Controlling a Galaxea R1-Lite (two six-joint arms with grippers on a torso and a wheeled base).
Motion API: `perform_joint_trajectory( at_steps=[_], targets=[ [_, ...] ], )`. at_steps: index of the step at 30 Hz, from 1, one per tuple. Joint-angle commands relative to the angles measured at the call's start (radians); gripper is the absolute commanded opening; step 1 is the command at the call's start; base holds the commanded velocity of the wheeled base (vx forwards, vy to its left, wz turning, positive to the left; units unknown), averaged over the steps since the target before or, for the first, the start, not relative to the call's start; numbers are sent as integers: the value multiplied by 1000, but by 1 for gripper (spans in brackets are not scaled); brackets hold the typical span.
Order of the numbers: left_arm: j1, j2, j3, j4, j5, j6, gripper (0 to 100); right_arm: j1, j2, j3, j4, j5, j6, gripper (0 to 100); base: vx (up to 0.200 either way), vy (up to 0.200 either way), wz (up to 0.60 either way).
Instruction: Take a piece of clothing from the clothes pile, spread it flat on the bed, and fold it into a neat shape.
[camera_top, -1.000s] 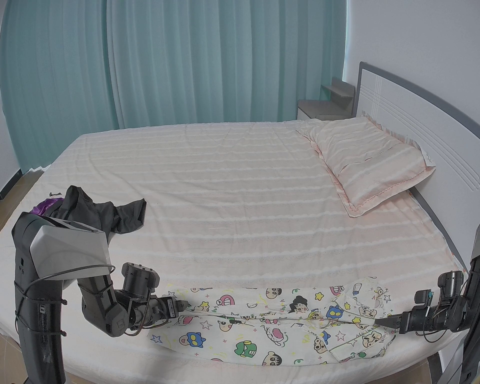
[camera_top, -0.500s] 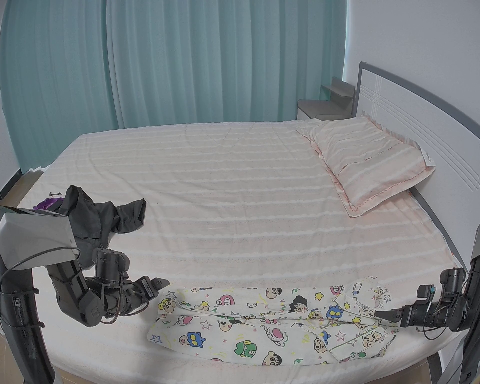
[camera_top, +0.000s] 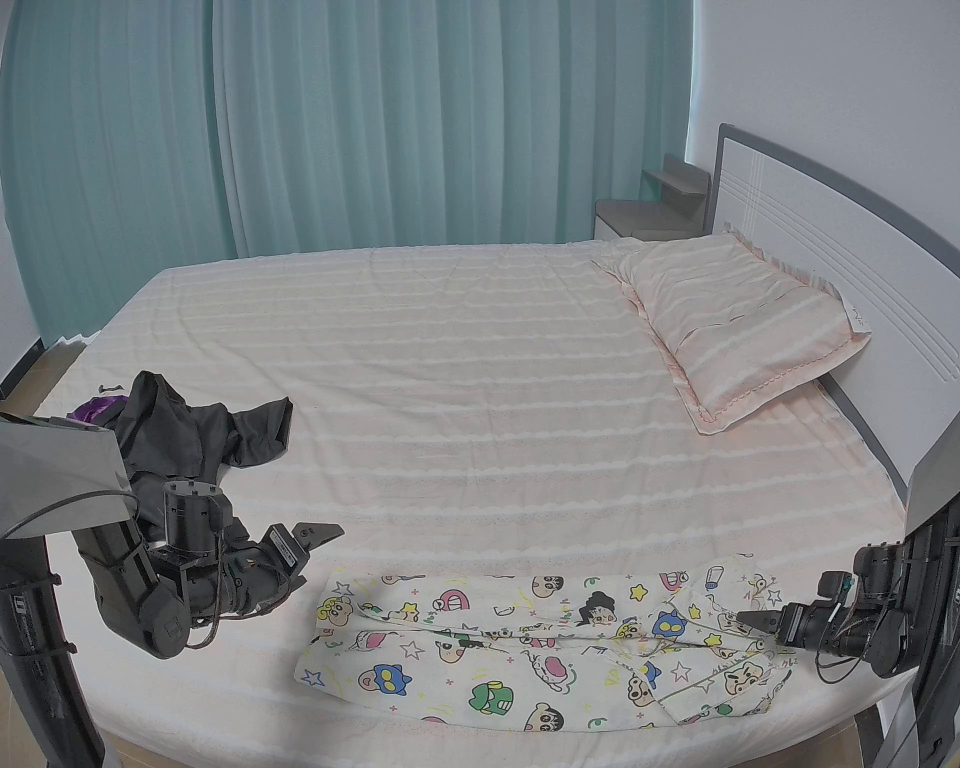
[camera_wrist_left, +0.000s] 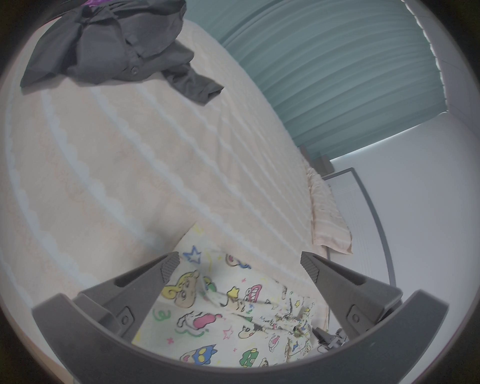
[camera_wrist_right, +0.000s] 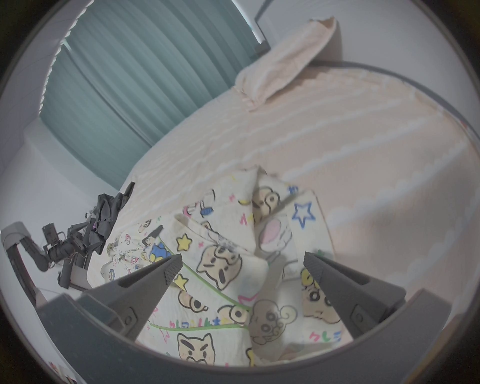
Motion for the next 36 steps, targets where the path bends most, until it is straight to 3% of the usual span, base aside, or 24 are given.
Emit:
perform_joint_trajectory(
  at_steps=[1, 13, 14, 36],
  targets=[
    [-11, 49, 58, -89, 3, -2, 100, 75, 74, 8, -19, -28, 60, 100, 0, 0, 0],
    [-11, 52, 61, -98, 6, -2, 100, 76, 52, -68, -17, -62, 69, 100, 0, 0, 0],
    [-12, 52, 61, -98, 6, -2, 100, 76, 49, -73, -17, -62, 69, 0, 0, 0, 0],
    [-12, 52, 61, -98, 6, -2, 100, 78, -89, -22, -17, -56, 83, 0, 0, 0, 0]
  ],
)
